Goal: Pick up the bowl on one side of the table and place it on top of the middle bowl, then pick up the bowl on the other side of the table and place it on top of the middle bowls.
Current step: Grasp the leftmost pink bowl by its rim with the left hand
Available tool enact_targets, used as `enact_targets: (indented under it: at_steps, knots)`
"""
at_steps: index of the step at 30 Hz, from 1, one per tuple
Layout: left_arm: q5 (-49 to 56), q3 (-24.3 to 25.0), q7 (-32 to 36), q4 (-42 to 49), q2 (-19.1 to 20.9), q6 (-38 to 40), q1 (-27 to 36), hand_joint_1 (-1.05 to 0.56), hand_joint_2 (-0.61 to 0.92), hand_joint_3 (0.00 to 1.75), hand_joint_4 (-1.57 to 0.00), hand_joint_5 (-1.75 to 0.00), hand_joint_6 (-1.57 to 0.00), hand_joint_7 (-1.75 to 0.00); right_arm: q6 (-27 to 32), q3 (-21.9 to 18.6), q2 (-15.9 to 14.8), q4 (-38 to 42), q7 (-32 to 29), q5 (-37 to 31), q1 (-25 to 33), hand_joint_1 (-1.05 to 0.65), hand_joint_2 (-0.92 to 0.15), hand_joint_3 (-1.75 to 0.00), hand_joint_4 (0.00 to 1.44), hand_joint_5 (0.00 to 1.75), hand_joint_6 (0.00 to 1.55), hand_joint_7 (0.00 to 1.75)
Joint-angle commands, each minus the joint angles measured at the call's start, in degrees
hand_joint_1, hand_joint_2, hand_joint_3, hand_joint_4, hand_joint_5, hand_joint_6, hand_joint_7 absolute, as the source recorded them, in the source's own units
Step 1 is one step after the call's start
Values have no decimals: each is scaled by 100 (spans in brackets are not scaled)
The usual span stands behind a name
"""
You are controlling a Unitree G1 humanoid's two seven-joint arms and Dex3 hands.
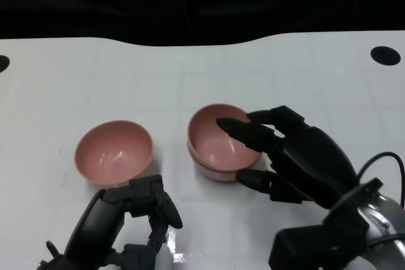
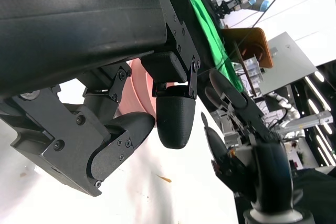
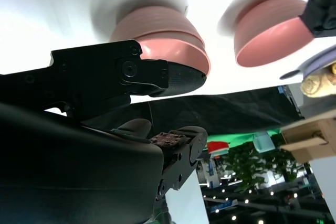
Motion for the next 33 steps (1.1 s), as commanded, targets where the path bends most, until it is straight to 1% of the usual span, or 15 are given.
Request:
enact_targets:
  at_steps: [1, 4, 11, 15, 18, 19, 21, 22, 24, 25, 26, 28, 30, 32, 33]
  knots:
    - [31, 23, 67, 28, 68, -44, 7, -14, 35, 140, -80, -170, -81, -140, -441, -211, -127, -42, -335, 199, 225, -70, -92, -27, 0, 71, 28, 2]
    - [52, 37, 96, 44, 58, -55, -4, -14, 34, 141, -81, -170, -81, -141, -848, -352, -154, 7, -573, 328, 429, -65, -92, -23, 0, 78, 32, 4]
    - [97, 77, 223, 9, 19, -47, 7, -15, 33, 142, -81, -169, -81, -140, -1511, -699, -147, -41, -977, 611, 1021, -42, -92, -10, 26, 97, 58, 19]
    - [72, 111, 284, -41, -21, -28, 30, -14, 38, 137, -80, -163, -79, -129, -1742, -959, -152, -278, -1094, 747, 1493, -30, -92, -12, 44, 113, 64, 52]
    - [-167, 111, 213, -83, -67, 45, 50, -12, 44, 128, -77, -153, -78, -118, -2071, -1111, -107, -218, -1200, 915, 1682, -23, -92, -15, 61, 122, 73, 65]
    - [-271, 111, 179, -108, -78, 91, 56, -11, 47, 122, -75, -149, -78, -114, -2189, -1158, -99, -166, -1236, 965, 1727, -20, -88, -24, 67, 126, 76, 71]
    - [-375, 112, 150, -173, -73, 158, 67, -12, 51, 114, -73, -146, -77, -111, -2367, -1231, -83, -88, -1270, 1018, 1786, -16, -66, -64, 73, 130, 77, 79]
    - [-377, 121, 162, -224, -56, 168, 70, -12, 53, 110, -71, -144, -75, -109, -2466, -1263, -83, -37, -1278, 1057, 1813, -15, -60, -74, 75, 131, 80, 82]
    - [-222, 169, 267, -309, -4, 107, 64, -15, 57, 95, -63, -140, -65, -104, -2562, -1315, -65, 37, -1274, 1113, 1868, -11, -52, -88, 79, 132, 85, 87]
    - [-161, 188, 301, -326, 10, 78, 60, -18, 65, 77, -60, -137, -61, -100, -2586, -1335, -51, 61, -1265, 1122, 1880, -10, -48, -96, 80, 134, 86, 90]
    - [-117, 215, 331, -353, 21, 73, 53, -19, 69, 68, -59, -136, -59, -99, -2587, -1351, -30, 88, -1225, 1172, 1902, -9, -46, -100, 80, 135, 87, 90]
    - [88, 279, 461, -443, 55, 116, 49, -27, 82, 35, -56, -119, -58, -81, -2578, -1373, 8, 144, -1176, 1218, 1930, -5, -40, -116, 84, 147, 90, 95]
    - [386, 363, 605, -579, 148, 157, 28, -29, 88, 21, -54, -108, -58, -69, -2563, -1365, 48, 207, -1141, 1223, 1930, -3, -35, -129, 86, 158, 92, 102]
    - [642, 425, 702, -779, 235, 300, 34, -34, 91, 10, -50, -94, -58, -51, -2517, -1356, 77, 215, -1086, 1216, 1933, -2, -24, -151, 89, 171, 91, 121]
    - [819, 457, 760, -941, 300, 429, 39, -35, 92, 8, -49, -92, -59, -48, -2488, -1358, 96, 218, -1069, 1205, 1924, -2, -22, -154, 89, 173, 91, 125]
